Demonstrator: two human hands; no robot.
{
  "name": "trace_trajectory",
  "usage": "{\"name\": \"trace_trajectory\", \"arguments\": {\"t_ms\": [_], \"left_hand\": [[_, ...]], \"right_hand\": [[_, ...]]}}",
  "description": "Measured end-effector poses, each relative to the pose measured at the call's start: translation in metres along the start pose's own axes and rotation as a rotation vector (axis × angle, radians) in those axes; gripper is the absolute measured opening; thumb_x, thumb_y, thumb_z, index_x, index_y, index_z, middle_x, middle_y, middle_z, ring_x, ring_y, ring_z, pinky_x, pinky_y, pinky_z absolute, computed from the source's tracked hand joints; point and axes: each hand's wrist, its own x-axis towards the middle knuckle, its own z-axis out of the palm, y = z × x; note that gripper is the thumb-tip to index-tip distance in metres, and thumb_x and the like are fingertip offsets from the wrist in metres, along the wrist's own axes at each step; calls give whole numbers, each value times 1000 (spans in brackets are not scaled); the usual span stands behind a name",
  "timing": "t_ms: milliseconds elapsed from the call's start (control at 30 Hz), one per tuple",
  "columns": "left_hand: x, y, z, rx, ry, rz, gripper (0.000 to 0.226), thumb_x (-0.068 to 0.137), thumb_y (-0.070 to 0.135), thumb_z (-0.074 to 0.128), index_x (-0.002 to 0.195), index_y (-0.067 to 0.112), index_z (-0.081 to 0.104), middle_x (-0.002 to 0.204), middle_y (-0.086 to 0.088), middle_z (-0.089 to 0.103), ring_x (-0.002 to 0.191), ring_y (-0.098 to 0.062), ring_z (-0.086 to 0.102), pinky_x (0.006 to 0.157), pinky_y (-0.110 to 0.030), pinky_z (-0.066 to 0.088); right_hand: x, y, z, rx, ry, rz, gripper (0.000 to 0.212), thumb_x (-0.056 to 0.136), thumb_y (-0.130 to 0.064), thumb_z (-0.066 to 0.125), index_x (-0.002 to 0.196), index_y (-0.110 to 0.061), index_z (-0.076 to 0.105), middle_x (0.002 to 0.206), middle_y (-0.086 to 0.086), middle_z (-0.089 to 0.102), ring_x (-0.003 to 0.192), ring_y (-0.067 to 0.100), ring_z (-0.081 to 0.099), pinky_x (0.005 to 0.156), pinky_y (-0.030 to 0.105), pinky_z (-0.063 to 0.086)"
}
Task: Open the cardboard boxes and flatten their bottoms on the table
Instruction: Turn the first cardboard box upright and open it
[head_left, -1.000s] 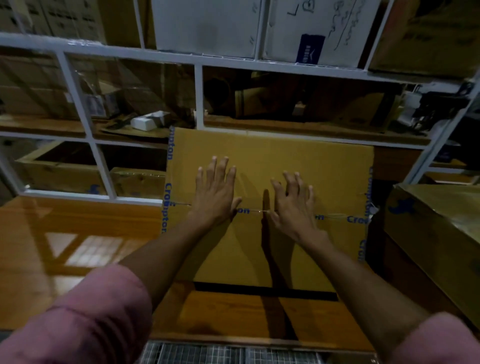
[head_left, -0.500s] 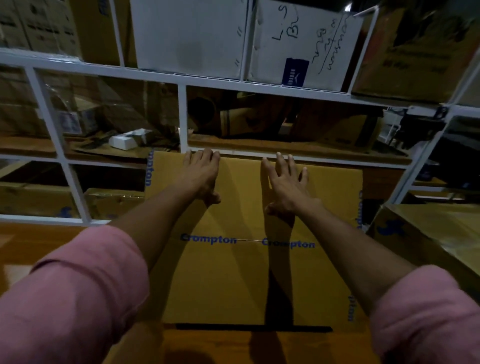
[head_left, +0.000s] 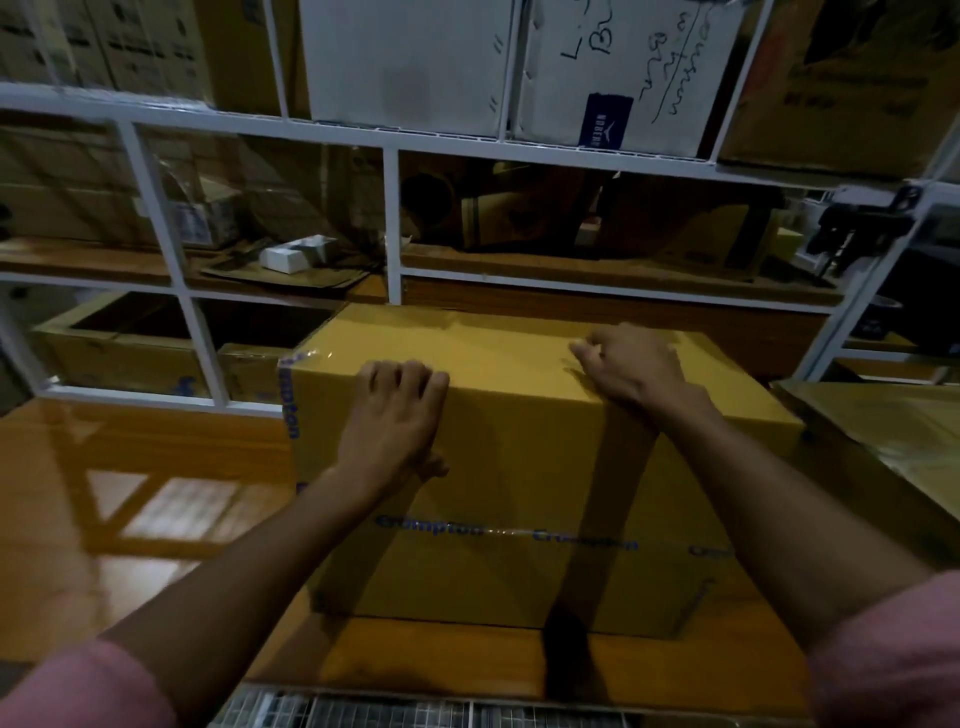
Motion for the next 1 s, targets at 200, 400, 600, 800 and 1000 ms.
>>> {"name": "trace_trajectory", "arguments": {"t_ms": [200, 400, 600, 800, 1000], "left_hand": [[-33, 17, -36, -74, 191, 11, 54, 100, 63, 35, 98, 12, 54, 92, -8, 48, 79, -23, 44, 71, -40, 43], [15, 12, -60, -240, -205, -111, 67, 100, 64, 26, 143, 17, 47, 153, -12, 41, 138, -27, 39, 112, -45, 34], [-49, 32, -77, -208, -300, -116, 85, 97, 73, 5, 162, 18, 5, 170, 0, -5, 156, -18, -8, 126, -46, -1], [-108, 51, -80, -174, -104, -102, 79, 102, 67, 14, 163, 17, 9, 171, -3, -2, 156, -20, -8, 126, -49, 3], [-174, 68, -41, -190, -58, -118, 86, 98, 60, 43, 161, 10, 15, 170, -11, -3, 156, -33, -4, 122, -61, 13]], "right_hand": [[-41, 9, 13, 3, -183, -61, 66, 100, -67, 15, 158, -34, 22, 169, 6, 12, 155, 28, 10, 120, 62, 7], [-101, 2, -1, -32, -83, -68, 72, 97, -71, 10, 159, -34, 15, 170, 6, 4, 156, 28, 2, 122, 62, 3], [-163, -8, -6, -37, 21, -98, 70, 97, -69, 13, 156, -33, 19, 169, 5, 8, 156, 25, 3, 122, 61, 7], [-227, -18, 5, -47, 196, -84, 67, 98, -63, 23, 155, -26, 28, 168, 8, 14, 156, 27, 7, 122, 60, 10], [-286, -26, 74, -16, 323, -88, 67, 92, -52, 53, 149, -17, 45, 162, 16, 28, 151, 36, 22, 115, 60, 17]]}}
